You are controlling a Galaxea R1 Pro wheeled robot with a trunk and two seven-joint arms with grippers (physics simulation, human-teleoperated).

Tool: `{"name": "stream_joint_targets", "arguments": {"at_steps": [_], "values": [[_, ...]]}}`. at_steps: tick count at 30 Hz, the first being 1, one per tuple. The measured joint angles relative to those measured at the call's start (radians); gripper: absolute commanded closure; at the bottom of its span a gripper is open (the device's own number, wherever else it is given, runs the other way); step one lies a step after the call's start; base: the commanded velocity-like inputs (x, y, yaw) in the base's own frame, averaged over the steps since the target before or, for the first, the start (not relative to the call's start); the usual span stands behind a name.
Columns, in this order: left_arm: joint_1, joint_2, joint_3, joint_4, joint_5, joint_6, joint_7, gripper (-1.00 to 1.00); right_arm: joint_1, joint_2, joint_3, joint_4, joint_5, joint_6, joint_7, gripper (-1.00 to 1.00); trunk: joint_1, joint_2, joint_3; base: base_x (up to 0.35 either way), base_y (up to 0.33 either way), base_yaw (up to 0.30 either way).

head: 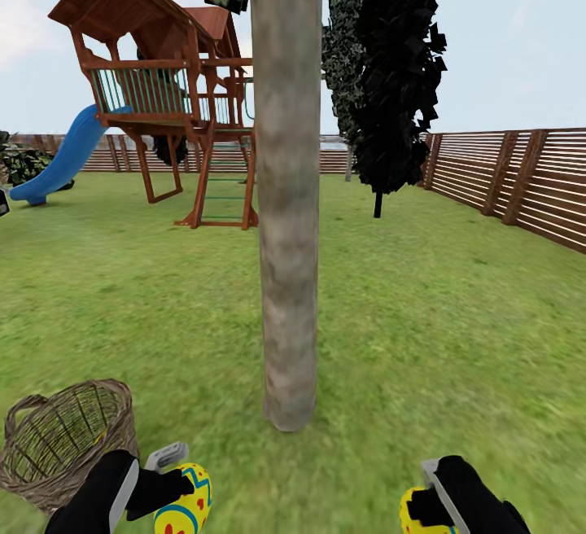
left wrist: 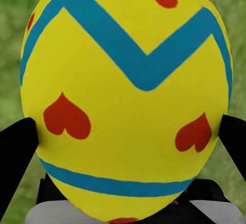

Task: Take the three Easter eggs out of the wicker basket on the lawn in the garden, then place them on the lawn next to a single tree (choose any tree) so that all three eggs are next to the same tree and none are left in the basket.

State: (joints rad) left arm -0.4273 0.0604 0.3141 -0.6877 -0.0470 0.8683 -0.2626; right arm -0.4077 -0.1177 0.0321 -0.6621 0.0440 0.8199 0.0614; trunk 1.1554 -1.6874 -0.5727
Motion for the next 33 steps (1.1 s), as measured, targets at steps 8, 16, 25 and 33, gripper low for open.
{"name": "stream_joint_targets", "arguments": {"at_steps": [8,16,25,33], "values": [[0.0,-0.001,0.0,0.0,0.0,0.0,0.0,1.0,0.0,-0.002,0.001,0.014,0.006,0.001,0.016,1.0,0.0,0.0,0.0,0.0,0.0,0.0],[0.0,-0.003,0.0,0.0,-0.001,0.0,0.002,1.0,0.0,-0.003,0.001,0.015,0.005,-0.002,0.014,1.0,0.023,-0.042,-0.019,0.0,0.0,0.0],[0.0,-0.009,-0.001,0.002,-0.002,0.0,0.002,1.0,0.0,-0.003,0.001,0.015,0.005,-0.002,0.014,1.0,0.057,-0.105,-0.047,0.0,0.0,0.0],[0.0,-0.011,-0.002,0.002,-0.002,0.0,0.003,1.0,0.0,-0.003,0.001,0.015,0.005,-0.002,0.014,1.0,0.088,-0.161,-0.072,0.0,0.0,0.0]]}}
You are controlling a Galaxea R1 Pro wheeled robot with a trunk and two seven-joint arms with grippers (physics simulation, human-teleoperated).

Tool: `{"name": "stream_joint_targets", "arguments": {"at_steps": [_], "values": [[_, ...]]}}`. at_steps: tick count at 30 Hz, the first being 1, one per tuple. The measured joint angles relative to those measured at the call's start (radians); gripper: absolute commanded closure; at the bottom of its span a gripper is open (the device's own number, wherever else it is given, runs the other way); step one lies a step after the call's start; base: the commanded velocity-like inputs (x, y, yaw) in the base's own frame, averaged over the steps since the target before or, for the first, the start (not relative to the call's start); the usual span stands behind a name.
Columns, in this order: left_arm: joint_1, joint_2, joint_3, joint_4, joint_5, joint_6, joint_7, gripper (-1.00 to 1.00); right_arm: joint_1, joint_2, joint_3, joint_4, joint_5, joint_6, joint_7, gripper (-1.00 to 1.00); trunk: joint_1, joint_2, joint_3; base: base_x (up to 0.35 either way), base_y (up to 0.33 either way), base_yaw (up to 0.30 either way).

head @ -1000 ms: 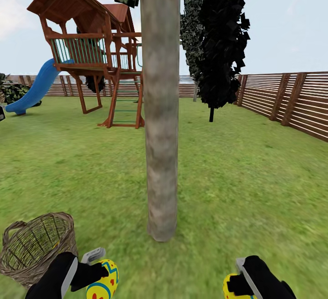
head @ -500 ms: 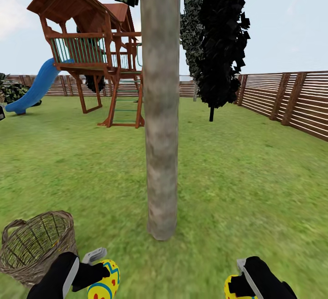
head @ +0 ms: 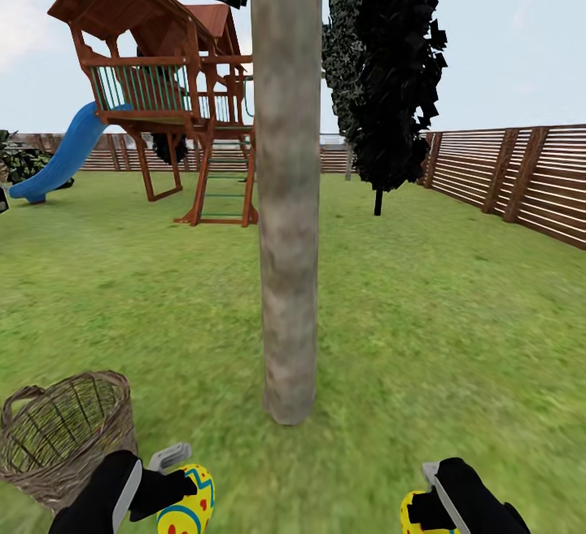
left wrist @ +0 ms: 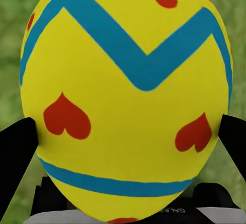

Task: Take the three Easter eggs out of the wicker basket on the lawn in the garden, then place them on the lawn next to a single tree (choose any tree) so that all three eggs are next to the same tree and none are left in the basket.

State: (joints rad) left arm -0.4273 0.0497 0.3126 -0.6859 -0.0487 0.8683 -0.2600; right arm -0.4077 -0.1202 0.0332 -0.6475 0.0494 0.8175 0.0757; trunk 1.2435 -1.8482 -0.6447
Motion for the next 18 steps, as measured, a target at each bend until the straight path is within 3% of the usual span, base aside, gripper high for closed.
{"name": "stream_joint_targets", "arguments": {"at_steps": [18], "values": [[0.0,-0.002,0.0,0.006,-0.001,0.0,0.0,1.0,0.0,0.002,0.001,0.002,0.001,0.0,0.0,1.0,0.069,-0.126,-0.056,0.0,0.0,0.0]]}}
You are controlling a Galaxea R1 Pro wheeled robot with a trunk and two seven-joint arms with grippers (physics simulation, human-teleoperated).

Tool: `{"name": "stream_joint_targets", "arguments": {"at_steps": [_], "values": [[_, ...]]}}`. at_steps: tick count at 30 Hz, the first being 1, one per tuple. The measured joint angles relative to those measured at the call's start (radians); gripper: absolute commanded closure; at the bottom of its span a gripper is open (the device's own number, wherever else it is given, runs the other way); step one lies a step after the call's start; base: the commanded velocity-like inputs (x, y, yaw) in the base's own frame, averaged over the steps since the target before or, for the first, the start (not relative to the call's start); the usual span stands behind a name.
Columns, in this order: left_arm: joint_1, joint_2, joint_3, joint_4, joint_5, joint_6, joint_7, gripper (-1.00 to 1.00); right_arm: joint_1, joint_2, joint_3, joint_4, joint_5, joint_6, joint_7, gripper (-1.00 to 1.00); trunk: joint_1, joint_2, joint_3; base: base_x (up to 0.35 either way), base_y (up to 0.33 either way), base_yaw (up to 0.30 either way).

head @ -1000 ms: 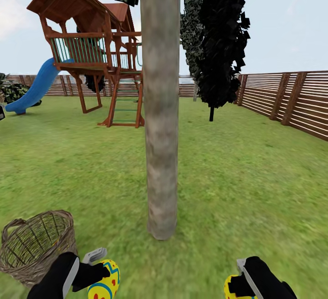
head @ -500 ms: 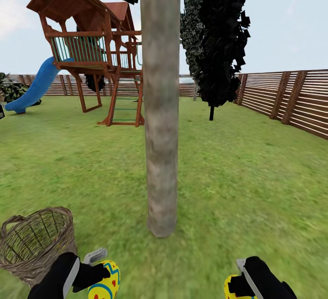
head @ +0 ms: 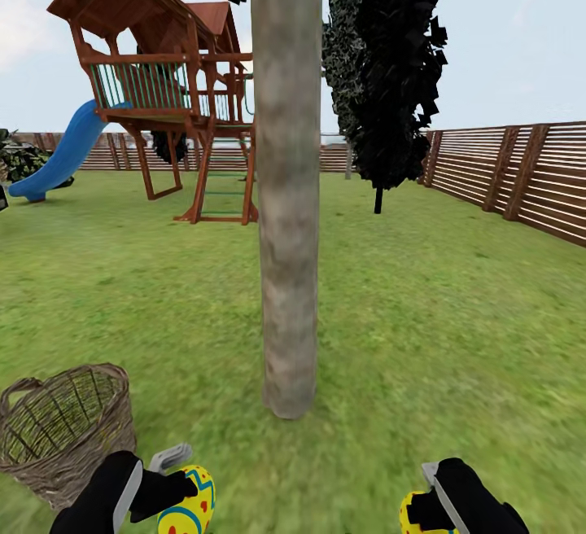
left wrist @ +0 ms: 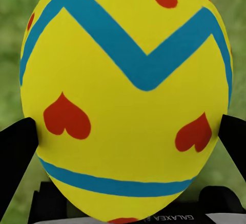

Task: Take the three Easter eggs out of the wicker basket on the lawn in the garden, then place them on the lawn next to a single tree (choose any tree) so that all three eggs are next to the same tree and none are left in the basket.

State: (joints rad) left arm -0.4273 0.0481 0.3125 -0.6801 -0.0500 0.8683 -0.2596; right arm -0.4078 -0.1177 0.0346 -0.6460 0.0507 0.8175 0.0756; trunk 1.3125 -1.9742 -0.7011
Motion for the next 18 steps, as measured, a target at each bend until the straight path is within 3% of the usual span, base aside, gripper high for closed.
{"name": "stream_joint_targets", "arguments": {"at_steps": [11,13,15,18], "values": [[0.0,0.003,0.0,-0.005,0.001,0.0,-0.002,1.0,0.0,-0.002,-0.002,0.011,-0.002,0.0,0.0,1.0,0.042,-0.077,-0.034,0.0,0.0,0.0],[0.0,0.027,0.002,-0.019,-0.002,0.003,-0.006,1.0,0.0,-0.007,-0.006,0.01,-0.002,0.0,0.001,1.0,0.05,-0.091,-0.041,0.0,0.0,0.0],[0.0,0.066,-0.001,-0.045,0.002,0.009,-0.009,1.0,0.0,-0.037,-0.008,0.009,0.001,0.0,0.001,1.0,0.057,-0.105,-0.047,0.0,0.0,0.0],[0.0,0.068,-0.002,-0.046,0.003,0.009,-0.009,1.0,0.0,-0.042,-0.008,0.008,-0.003,0.0,0.0,1.0,0.069,-0.126,-0.056,0.0,0.0,0.0]]}}
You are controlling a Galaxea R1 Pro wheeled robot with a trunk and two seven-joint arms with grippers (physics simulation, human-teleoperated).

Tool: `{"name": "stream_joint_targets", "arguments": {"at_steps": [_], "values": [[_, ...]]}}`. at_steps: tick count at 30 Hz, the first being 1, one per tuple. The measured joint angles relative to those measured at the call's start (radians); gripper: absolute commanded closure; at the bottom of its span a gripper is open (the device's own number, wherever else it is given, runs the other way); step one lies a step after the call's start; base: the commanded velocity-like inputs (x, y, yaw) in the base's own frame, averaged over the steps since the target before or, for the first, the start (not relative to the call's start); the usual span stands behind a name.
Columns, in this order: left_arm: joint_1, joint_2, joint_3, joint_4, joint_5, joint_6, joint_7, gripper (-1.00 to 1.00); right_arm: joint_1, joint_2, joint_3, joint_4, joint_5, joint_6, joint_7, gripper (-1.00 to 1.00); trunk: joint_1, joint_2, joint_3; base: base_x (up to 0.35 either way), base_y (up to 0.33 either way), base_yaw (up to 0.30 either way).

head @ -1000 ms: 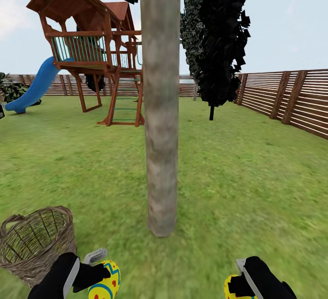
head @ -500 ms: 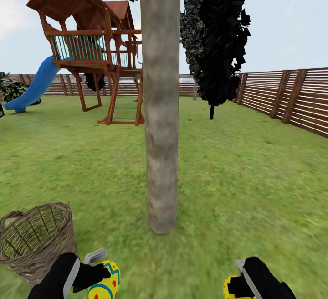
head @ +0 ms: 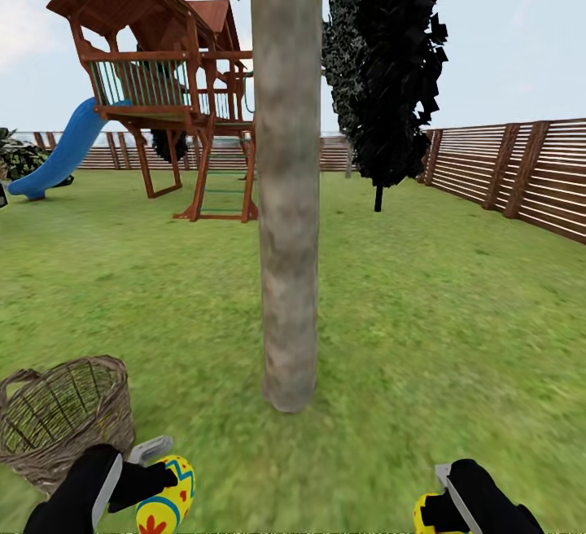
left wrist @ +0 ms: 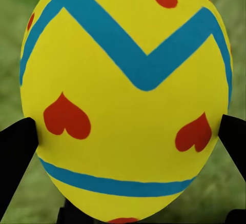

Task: Take the three Easter eggs out of the wicker basket on the lawn in the garden, then place them on the lawn next to a single tree (choose any tree) so that all three eggs are next to the same tree and none are left in the basket.

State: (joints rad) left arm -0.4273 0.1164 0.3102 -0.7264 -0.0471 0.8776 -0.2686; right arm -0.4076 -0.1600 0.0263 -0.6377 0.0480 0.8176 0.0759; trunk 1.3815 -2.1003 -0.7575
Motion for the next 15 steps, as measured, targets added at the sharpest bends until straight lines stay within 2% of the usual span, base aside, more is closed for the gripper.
{"name": "stream_joint_targets", "arguments": {"at_steps": [3,7,15], "values": [[0.0,-0.004,0.0,0.001,-0.001,-0.002,0.001,1.0,0.0,-0.002,-0.001,0.0,0.0,0.0,0.0,1.0,0.012,-0.021,-0.009,0.0,0.0,0.0],[0.0,0.0,0.0,0.0,-0.001,-0.002,0.0,1.0,0.0,-0.02,0.0,0.001,-0.001,-0.002,0.001,1.0,0.027,-0.049,-0.022,0.0,0.0,0.0],[0.0,-0.004,0.0,0.002,-0.001,-0.004,0.002,1.0,0.0,-0.021,0.0,0.0,-0.002,-0.002,0.001,1.0,0.058,-0.105,-0.047,0.0,0.0,0.0]]}}
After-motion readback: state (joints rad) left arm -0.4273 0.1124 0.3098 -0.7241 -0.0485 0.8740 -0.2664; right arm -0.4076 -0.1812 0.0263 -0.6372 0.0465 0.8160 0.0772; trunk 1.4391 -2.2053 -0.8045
